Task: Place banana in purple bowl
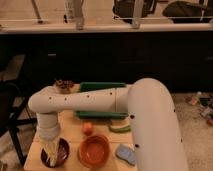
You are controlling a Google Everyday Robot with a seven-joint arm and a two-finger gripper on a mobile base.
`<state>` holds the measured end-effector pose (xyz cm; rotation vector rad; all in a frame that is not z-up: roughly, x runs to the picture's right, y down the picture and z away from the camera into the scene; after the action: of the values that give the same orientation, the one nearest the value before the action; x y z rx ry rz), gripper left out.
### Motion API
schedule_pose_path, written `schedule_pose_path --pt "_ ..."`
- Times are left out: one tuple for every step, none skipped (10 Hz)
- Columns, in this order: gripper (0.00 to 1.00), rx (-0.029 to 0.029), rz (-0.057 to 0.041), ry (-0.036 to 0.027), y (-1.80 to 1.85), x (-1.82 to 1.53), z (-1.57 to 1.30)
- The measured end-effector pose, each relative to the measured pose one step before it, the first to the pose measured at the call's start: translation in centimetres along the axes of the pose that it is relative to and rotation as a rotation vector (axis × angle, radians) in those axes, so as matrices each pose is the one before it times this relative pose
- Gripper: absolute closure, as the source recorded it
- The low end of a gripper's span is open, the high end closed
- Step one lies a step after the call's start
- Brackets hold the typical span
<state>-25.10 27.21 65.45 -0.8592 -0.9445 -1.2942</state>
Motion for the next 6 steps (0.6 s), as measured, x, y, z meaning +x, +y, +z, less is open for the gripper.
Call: schedule_pose_path --pt "0.2 -0.00034 0.00004 -0.00001 0.011 -0.001 -0.001" --pt "0.2 -0.0001 -0.00003 -0.00001 0.004 0.0 0.0" --pt "0.2 -0.00006 0.00002 -0.00003 0.002 0.0 0.0" --pt "0.2 0.0 0.00006 -0.00002 0.003 0.002 -0.001" --pt "0.2 -0.00005 0.00017 0.00009 0.01 0.005 -0.004" --pt "0.2 -0.00004 -0.00012 -0.00001 -0.002 -0.002 0.001"
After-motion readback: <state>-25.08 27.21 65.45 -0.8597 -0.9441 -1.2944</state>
